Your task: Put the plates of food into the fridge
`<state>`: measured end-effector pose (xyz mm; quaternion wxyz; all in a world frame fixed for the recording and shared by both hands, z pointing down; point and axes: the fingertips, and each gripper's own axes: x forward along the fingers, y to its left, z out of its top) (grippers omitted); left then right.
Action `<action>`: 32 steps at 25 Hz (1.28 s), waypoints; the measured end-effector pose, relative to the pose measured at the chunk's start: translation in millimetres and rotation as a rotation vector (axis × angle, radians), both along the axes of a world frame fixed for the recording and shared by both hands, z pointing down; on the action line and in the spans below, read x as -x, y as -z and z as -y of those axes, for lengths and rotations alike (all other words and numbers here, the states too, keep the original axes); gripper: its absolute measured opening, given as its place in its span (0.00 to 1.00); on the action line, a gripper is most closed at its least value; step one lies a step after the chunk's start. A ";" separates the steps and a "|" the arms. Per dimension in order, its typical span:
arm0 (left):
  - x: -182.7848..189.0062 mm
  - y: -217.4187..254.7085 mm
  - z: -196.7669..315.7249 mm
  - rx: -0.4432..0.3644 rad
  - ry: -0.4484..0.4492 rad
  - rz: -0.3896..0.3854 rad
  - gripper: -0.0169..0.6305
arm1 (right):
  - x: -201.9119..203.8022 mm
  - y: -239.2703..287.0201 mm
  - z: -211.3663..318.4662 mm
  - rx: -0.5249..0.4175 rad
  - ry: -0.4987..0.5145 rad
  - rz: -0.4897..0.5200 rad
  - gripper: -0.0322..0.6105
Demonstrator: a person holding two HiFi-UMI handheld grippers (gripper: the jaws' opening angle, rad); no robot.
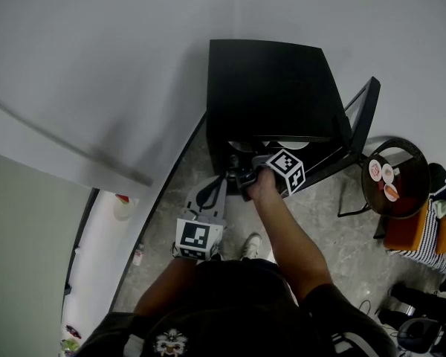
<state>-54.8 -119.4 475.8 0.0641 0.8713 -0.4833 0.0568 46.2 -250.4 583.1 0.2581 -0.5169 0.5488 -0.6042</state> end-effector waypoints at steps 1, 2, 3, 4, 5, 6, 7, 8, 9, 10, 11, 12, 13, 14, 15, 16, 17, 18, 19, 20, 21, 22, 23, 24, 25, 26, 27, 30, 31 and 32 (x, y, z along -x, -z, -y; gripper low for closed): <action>-0.3 0.3 -0.2 -0.003 0.001 -0.004 0.04 | -0.2 0.1 -0.7 -0.002 0.008 -0.008 0.43; -0.6 0.6 -0.1 -0.004 0.002 -0.006 0.04 | -1.2 0.1 -1.6 -0.004 0.014 -0.022 0.43; -0.7 0.6 0.1 -0.004 0.002 -0.005 0.04 | -2.8 0.5 -2.8 -0.006 0.021 -0.045 0.44; -0.7 0.4 0.1 -0.002 0.002 -0.003 0.04 | -4.7 1.5 -4.2 -0.010 0.029 -0.080 0.44; -0.5 -0.2 -0.3 0.000 0.001 0.000 0.04 | -6.6 3.1 -5.7 -0.018 0.038 -0.123 0.44; -0.4 -0.9 -1.0 0.003 0.000 0.003 0.04 | -7.8 5.1 -7.3 -0.028 0.048 -0.167 0.44; -0.3 -1.5 -1.6 0.005 0.000 0.004 0.04 | -8.4 7.1 -8.6 -0.039 0.059 -0.206 0.44; -0.5 -1.8 -1.8 0.005 0.000 0.002 0.04 | -8.5 8.7 -9.9 -0.049 0.068 -0.240 0.45; -1.0 -1.9 -1.7 0.003 0.001 -0.001 0.04 | -8.1 10.0 -11.3 -0.058 0.078 -0.270 0.45; -1.7 -1.8 -1.5 0.003 0.000 -0.003 0.04 | -7.4 11.2 -13.1 -0.068 0.088 -0.296 0.45; -2.4 -1.7 -1.4 0.003 -0.002 -0.004 0.04 | -6.7 12.3 -15.5 -0.079 0.099 -0.320 0.45; -3.0 -1.6 -1.3 0.003 -0.003 -0.003 0.04 | -6.2 13.3 -18.5 -0.093 0.113 -0.346 0.45; -3.2 -1.4 -1.0 0.002 -0.004 -0.001 0.04 | -6.0 14.6 -22.1 -0.110 0.130 -0.378 0.45; -3.0 -1.3 -0.8 0.000 -0.004 0.001 0.04 | -6.5 16.3 -26.4 -0.129 0.148 -0.417 0.45; -2.6 -1.5 -0.7 0.001 -0.005 0.002 0.04 | -7.6 18.8 -31.3 -0.149 0.166 -0.460 0.45; -2.1 -2.0 -0.6 0.005 -0.005 0.002 0.04 | -9.0 22.0 -36.6 -0.173 0.184 -0.503 0.45; -1.7 -2.5 -0.3 0.008 -0.005 0.002 0.04 | -10.5 26.0 -42.0 -0.201 0.203 -0.547 0.45; -1.2 -2.9 0.2 0.009 -0.005 0.002 0.04 | -11.5 30.6 -47.4 -0.236 0.223 -0.596 0.45; -0.9 -3.2 0.6 0.010 -0.003 0.000 0.04 | -11.7 35.9 -52.9 -0.278 0.247 -0.652 0.45; -0.9 -3.6 0.6 0.013 -0.002 -0.003 0.04 | -11.3 41.9 -58.4 -0.327 0.274 -0.716 0.45; -1.6 -3.9 0.6 0.017 -0.002 -0.006 0.04 | -10.8 48.4 -63.9 -0.376 0.299 -0.786 0.45; -2.8 -4.0 0.8 0.020 -0.003 -0.007 0.04 | -10.3 55.5 -69.2 -0.424 0.322 -0.856 0.44; -4.4 -4.3 1.0 0.024 -0.008 -0.007 0.04 | -9.5 63.1 -74.2 -0.468 0.340 -0.922 0.43; -6.3 -4.7 1.1 0.027 -0.013 -0.006 0.04 | -8.6 71.2 -79.0 -0.507 0.353 -0.983 0.41; -8.0 -4.7 1.5 0.027 -0.017 -0.008 0.04 | -7.4 79.6 -83.7 -0.543 0.363 -1.039 0.38; -9.5 -4.0 2.0 0.024 -0.019 -0.013 0.04 | -6.1 88.4 -88.3 -0.576 0.370 -1.093 0.35; -11.0 -3.0 2.5 0.020 -0.021 -0.017 0.04 | -4.9 97.2 -93.0 -0.607 0.375 -1.147 0.31; -16.7 1.5 1.8 0.014 -0.030 -0.019 0.04 | -3.2 120.9 -106.9 -0.682 0.374 -1.279 0.19; -18.7 1.2 1.1 0.016 -0.035 -0.015 0.04 | -3.5 126.7 -110.7 -0.700 0.372 -1.307 0.16; -20.3 0.4 0.5 0.016 -0.040 -0.012 0.04 | -3.7 131.2 -114.1 -0.715 0.373 -1.325 0.13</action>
